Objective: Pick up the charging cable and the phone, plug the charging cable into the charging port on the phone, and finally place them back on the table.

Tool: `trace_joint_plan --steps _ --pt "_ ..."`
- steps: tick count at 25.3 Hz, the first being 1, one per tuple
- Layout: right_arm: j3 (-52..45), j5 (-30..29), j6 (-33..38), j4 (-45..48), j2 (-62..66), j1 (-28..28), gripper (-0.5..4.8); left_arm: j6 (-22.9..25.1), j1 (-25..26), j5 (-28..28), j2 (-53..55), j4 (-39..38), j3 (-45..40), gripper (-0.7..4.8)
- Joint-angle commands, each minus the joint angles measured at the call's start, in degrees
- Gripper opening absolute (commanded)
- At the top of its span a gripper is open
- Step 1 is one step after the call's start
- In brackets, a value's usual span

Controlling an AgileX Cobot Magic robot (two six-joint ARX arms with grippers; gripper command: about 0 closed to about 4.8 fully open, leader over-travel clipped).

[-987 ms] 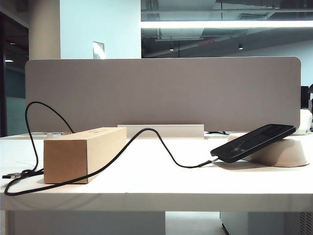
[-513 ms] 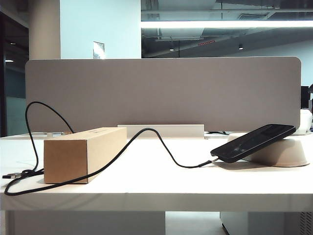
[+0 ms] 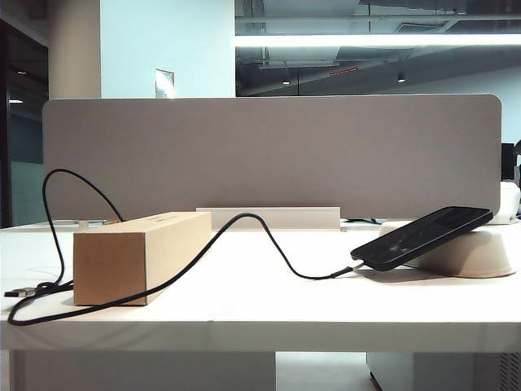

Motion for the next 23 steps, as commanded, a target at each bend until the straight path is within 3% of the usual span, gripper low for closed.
trace_joint_plan --steps 1,3,11,18,23 --pt "-0.1 0.5 0.2 0.4 -0.1 0.0 -0.05 -8.9 6.3 -0.2 -3.9 12.3 -8.0 -0.06" --pt "-0.1 0.5 0.1 0.4 -0.1 0.0 -0.05 -10.0 8.6 -0.3 -7.6 15.5 -13.6 -0.06" --pt "-0.1 0.5 0.1 0.4 -0.1 0.0 -0.05 -10.1 8.4 -4.6 -10.1 15.5 -17.6 -0.06" --pt "-0.1 0.5 0.2 0.4 -0.1 0.0 -0.05 -10.0 4.1 -14.0 -10.1 13.8 -17.6 -0.06" --pt "-0.1 0.5 0.1 0.4 -0.1 0.0 -0.05 -9.7 2.4 -13.9 -10.1 13.2 -17.6 -0.06"
